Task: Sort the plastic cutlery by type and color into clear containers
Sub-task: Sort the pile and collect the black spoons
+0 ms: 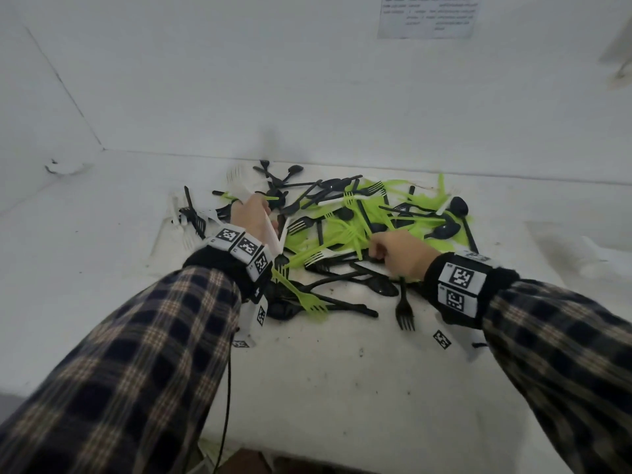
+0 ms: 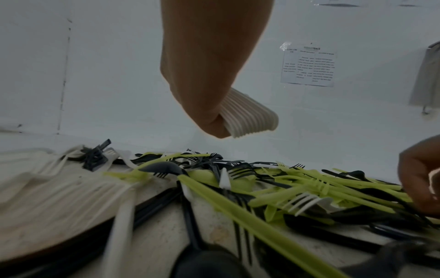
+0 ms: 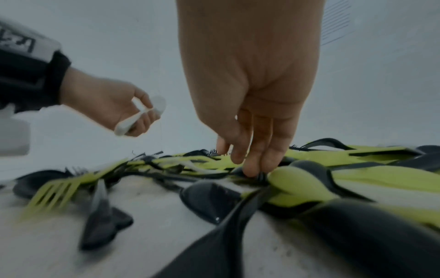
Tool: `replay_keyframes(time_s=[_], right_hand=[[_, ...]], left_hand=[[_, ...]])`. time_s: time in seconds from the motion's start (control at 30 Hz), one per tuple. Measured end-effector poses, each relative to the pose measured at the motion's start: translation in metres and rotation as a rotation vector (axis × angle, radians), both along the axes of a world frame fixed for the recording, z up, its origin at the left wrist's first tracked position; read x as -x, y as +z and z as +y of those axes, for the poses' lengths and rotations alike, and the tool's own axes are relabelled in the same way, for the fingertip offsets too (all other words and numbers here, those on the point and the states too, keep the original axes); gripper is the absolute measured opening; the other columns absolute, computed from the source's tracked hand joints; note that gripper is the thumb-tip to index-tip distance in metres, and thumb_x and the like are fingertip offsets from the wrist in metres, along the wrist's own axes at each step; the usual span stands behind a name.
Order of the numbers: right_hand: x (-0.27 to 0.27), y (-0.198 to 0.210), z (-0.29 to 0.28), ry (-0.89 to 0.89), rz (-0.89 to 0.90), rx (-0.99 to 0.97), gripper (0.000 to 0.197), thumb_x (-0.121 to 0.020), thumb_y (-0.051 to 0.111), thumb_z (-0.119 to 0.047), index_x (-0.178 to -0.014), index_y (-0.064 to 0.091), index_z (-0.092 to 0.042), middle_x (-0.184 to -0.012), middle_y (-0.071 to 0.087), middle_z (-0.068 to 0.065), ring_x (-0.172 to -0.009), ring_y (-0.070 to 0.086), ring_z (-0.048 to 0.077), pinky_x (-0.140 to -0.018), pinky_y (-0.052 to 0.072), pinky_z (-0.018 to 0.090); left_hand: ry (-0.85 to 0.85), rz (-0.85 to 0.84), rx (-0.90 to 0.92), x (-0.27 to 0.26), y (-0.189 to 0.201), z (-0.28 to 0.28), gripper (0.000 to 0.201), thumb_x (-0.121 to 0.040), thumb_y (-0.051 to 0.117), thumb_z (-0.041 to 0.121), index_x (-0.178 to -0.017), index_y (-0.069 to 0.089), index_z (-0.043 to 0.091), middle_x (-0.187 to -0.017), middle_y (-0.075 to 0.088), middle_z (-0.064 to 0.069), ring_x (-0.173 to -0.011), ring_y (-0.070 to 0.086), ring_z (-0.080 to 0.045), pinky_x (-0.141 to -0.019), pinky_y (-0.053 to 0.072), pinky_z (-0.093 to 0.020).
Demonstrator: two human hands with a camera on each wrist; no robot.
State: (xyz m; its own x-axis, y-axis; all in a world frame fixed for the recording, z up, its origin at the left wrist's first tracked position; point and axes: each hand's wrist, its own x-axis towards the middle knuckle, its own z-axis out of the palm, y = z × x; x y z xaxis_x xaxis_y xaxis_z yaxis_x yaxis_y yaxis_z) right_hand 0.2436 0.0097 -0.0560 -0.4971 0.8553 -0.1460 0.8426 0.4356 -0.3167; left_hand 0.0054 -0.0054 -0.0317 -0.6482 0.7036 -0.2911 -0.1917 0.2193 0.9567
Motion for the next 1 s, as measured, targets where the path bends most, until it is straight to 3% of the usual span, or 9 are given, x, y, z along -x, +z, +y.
replay_keyframes(time_s=[0.13,0.2,0.33,0.43,0.5,0.6,0.83,0.9,1.0], right_hand=[[-0.019,0.016,-0.002,0.104,-0.342,0.137,0.022,-0.083,0.064,-0.025,-0.104,0.064,-0.018,-0.102,0.064,0.0,-0.092,0.056,0.017,-0.085,0.048,0.031],[-0.026,0.018,-0.005,0.179,-0.438,0.161,0.026,-0.082,0.067,-0.027,-0.108,0.065,-0.024,-0.105,0.062,-0.005,-0.096,0.056,0.016,-0.089,0.048,0.032],[-0.039,0.018,-0.011,0.189,-0.089,0.332,0.038,-0.087,0.053,-0.001,-0.116,0.064,-0.022,-0.115,0.064,-0.006,-0.102,0.057,0.01,-0.093,0.044,0.024],[-0.054,0.02,-0.009,0.038,0.121,0.189,0.038,-0.086,0.047,0.009,-0.116,0.063,-0.009,-0.116,0.063,0.005,-0.105,0.057,0.015,-0.086,0.042,0.018],[-0.065,0.018,-0.007,-0.017,0.053,0.078,0.031,-0.086,0.052,0.003,-0.112,0.064,-0.008,-0.115,0.061,0.008,-0.108,0.056,0.02,-0.087,0.043,0.021],[-0.07,0.008,-0.014,-0.006,-0.147,0.137,0.033,-0.085,0.061,-0.011,-0.117,0.059,-0.013,-0.115,0.058,0.004,-0.104,0.054,0.019,-0.089,0.043,0.025],[-0.051,-0.003,-0.02,0.01,0.117,0.116,0.024,-0.09,0.054,-0.013,-0.111,0.066,-0.013,-0.101,0.058,-0.004,-0.09,0.051,0.01,-0.082,0.039,0.022],[-0.051,-0.004,-0.011,-0.089,0.12,-0.002,0.026,-0.09,0.053,-0.013,-0.113,0.064,-0.014,-0.118,0.056,0.003,-0.106,0.051,0.018,-0.091,0.041,0.028],[-0.052,-0.003,0.002,-0.234,-0.028,-0.01,0.048,-0.089,0.054,-0.026,-0.137,0.045,-0.021,-0.148,0.03,0.01,-0.136,0.027,0.032,-0.11,0.029,0.043]], left_hand=[[0.063,-0.002,0.002,-0.008,-0.002,-0.005,0.022,-0.077,0.047,0.005,-0.099,0.049,0.001,-0.07,0.049,-0.007,-0.043,0.045,-0.017,-0.042,0.039,-0.02],[0.088,0.0,0.001,-0.014,-0.003,-0.006,0.022,-0.077,0.046,0.003,-0.098,0.051,0.002,-0.067,0.049,-0.005,-0.039,0.044,-0.015,-0.037,0.038,-0.016],[0.064,-0.016,-0.013,-0.029,-0.003,-0.01,0.014,-0.075,0.047,0.003,-0.089,0.049,0.003,-0.066,0.049,-0.005,-0.043,0.046,-0.017,-0.039,0.038,-0.018],[-0.008,-0.032,-0.022,-0.035,-0.004,-0.011,0.022,-0.075,0.047,0.004,-0.096,0.048,0.003,-0.072,0.049,-0.007,-0.047,0.047,-0.018,-0.043,0.04,-0.021],[-0.032,-0.015,-0.025,-0.04,-0.004,-0.012,0.02,-0.075,0.047,0.005,-0.095,0.047,0.004,-0.069,0.048,-0.007,-0.046,0.047,-0.018,-0.045,0.04,-0.023],[-0.052,0.001,-0.022,-0.05,-0.007,-0.011,0.017,-0.078,0.048,0.007,-0.094,0.049,0.004,-0.067,0.048,-0.006,-0.046,0.047,-0.019,-0.046,0.039,-0.023],[-0.138,-0.047,-0.02,-0.076,-0.006,-0.007,0.017,-0.08,0.047,0.003,-0.097,0.046,0.002,-0.07,0.046,-0.009,-0.05,0.046,-0.019,-0.046,0.04,-0.025],[-0.145,-0.076,-0.039,-0.082,-0.007,-0.003,0.02,-0.079,0.048,0.006,-0.098,0.048,0.001,-0.074,0.049,-0.01,-0.05,0.047,-0.02,-0.047,0.041,-0.026],[-0.202,-0.108,-0.025,-0.091,-0.007,0.003,0.017,-0.079,0.048,0.01,-0.094,0.049,0.004,-0.08,0.05,-0.011,-0.05,0.048,-0.021,-0.053,0.042,-0.028]])
